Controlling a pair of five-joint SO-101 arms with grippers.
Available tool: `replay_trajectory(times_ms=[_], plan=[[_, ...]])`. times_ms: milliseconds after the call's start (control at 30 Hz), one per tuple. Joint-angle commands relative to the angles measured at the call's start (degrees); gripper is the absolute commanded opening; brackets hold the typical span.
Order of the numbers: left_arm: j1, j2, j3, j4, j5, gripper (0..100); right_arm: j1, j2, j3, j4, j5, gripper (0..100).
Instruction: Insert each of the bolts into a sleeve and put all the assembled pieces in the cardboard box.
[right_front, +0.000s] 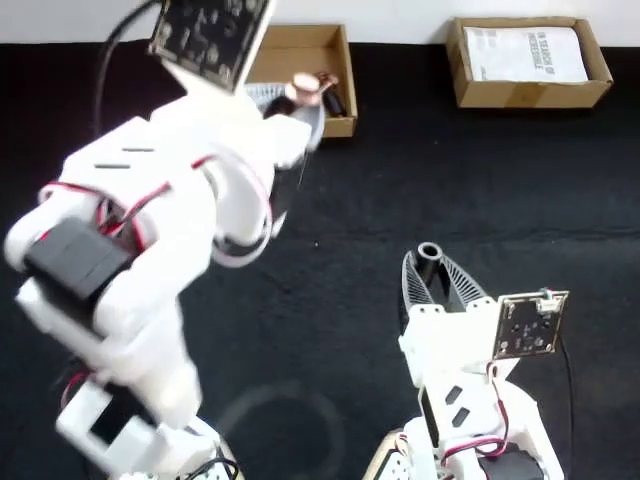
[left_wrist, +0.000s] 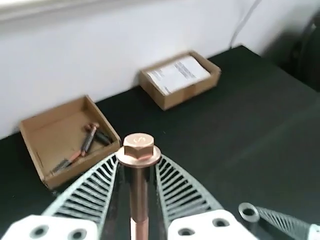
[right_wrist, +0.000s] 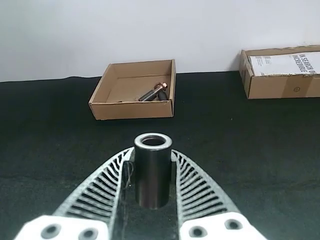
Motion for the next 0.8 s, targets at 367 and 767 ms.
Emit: replay_trajectory(times_ms=[367,767], plan=[[6.64,-19.82,44.53,-21.98,0.00,1,-0.75,0.04,7.08,-5.32,0.70,0.6],[12.35,-19.82,66.42,-52.66,15.82,1,-0.40,-0.31,6.55,-5.41,0.79,0.6]])
